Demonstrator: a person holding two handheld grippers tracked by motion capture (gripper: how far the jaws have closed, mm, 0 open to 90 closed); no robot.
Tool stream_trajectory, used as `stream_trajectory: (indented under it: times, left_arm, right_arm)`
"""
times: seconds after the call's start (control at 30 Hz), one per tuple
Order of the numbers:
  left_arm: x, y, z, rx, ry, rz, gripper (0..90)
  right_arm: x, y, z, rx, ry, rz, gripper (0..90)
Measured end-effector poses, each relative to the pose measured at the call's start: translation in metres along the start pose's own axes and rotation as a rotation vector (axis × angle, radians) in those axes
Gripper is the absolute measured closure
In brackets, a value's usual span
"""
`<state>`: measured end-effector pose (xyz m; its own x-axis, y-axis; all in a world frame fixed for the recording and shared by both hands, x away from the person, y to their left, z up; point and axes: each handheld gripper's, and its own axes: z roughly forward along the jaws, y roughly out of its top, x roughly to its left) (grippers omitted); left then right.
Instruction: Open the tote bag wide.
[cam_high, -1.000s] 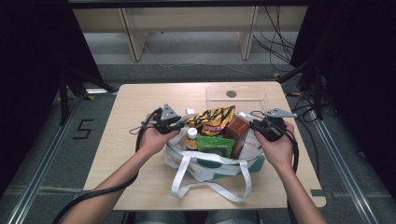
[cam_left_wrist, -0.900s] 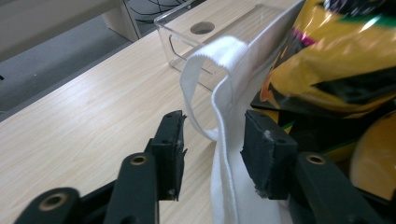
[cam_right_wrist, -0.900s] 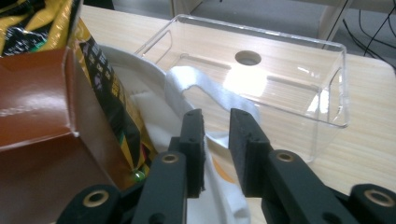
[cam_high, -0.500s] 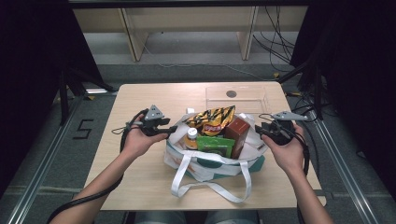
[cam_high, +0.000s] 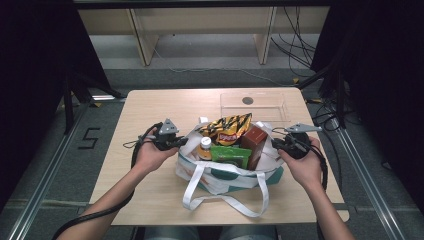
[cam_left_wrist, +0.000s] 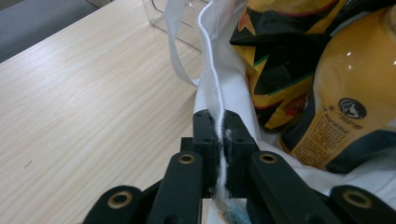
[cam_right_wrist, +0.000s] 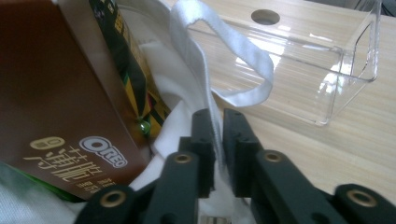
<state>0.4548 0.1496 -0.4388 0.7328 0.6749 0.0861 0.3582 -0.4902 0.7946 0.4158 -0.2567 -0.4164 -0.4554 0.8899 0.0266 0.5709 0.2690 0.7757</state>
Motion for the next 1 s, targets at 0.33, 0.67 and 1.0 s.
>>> stream_trajectory:
  times: [0.33,0.67,1.0]
  left_arm:
    - [-0.003,-0.010,0.008,0.017,0.025,0.015,86.4]
    - [0.000,-0.021,0.016,0.019,0.028,-0.002,86.5]
    - [-0.003,-0.024,0.018,0.028,0.034,-0.015,86.5]
  right_arm:
    - [0.002,-0.011,0.007,0.039,-0.008,0.042,88.7]
    - [-0.005,-0.021,0.016,0.057,-0.007,0.015,88.9]
    - [-0.007,-0.024,0.022,0.070,-0.005,0.004,89.1]
